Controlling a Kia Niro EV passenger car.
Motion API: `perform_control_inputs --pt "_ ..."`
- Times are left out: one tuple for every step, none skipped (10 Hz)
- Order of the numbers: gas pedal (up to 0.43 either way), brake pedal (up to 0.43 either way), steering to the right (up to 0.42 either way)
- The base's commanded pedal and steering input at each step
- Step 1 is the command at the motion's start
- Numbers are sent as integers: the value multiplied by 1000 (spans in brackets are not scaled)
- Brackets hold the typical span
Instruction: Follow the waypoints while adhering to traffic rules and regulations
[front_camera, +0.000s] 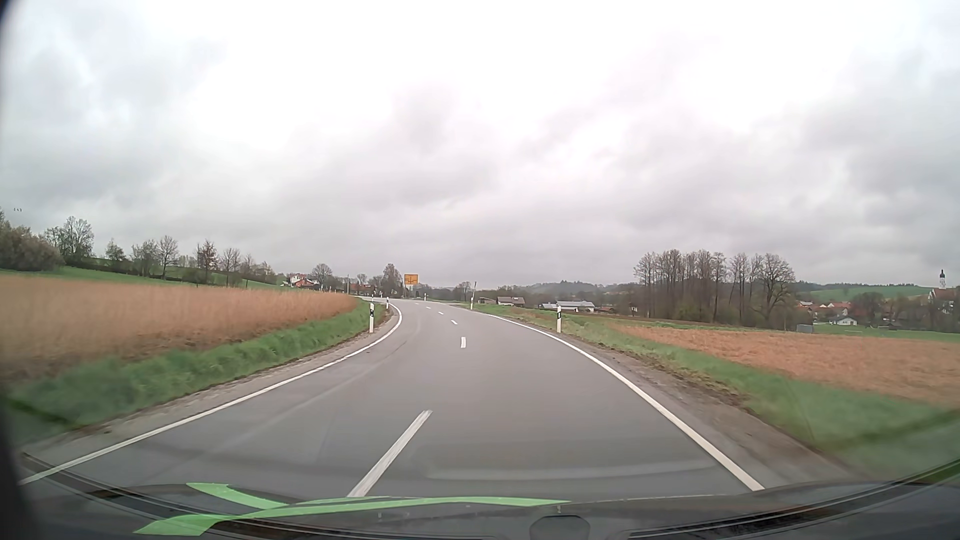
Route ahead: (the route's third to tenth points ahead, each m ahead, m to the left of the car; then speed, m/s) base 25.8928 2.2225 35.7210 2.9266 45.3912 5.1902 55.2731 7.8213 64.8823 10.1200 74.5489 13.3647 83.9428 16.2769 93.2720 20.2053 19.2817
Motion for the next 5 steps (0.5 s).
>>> perform_control_inputs --pt "8 0 -20" --pt "39 0 -25" --pt "67 0 -26" --pt "87 0 -26" --pt "110 0 -26"
